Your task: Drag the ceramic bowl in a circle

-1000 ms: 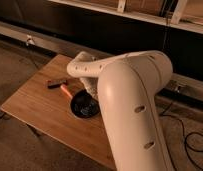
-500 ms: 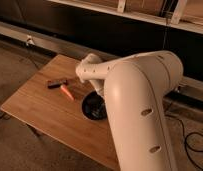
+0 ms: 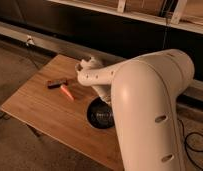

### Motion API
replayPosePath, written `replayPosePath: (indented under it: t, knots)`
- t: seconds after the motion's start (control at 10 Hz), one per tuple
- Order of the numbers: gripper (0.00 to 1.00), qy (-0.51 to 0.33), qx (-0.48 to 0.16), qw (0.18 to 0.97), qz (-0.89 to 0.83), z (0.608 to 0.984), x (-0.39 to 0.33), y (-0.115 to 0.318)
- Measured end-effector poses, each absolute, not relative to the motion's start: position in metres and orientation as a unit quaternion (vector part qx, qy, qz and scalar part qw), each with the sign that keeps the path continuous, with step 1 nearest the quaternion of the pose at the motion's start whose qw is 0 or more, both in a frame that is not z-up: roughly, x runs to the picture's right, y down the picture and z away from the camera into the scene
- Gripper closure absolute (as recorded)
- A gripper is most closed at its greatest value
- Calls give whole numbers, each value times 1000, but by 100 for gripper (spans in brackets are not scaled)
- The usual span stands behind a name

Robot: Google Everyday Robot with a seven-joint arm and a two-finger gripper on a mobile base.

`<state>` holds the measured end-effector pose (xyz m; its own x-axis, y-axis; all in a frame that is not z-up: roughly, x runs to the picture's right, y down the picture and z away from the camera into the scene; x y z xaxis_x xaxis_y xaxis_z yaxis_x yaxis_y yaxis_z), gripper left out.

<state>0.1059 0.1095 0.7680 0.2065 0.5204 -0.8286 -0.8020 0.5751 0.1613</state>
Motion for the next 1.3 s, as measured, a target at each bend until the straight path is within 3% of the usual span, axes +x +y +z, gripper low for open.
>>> replayPosePath:
  t: [0.5,1.0,1.3]
  knots:
    - [100,427,-200,799,373,759,56,155]
    - [100,376,-212,835,343,752,-23,153]
    - [100,347,-223,843,345,766,-68,152]
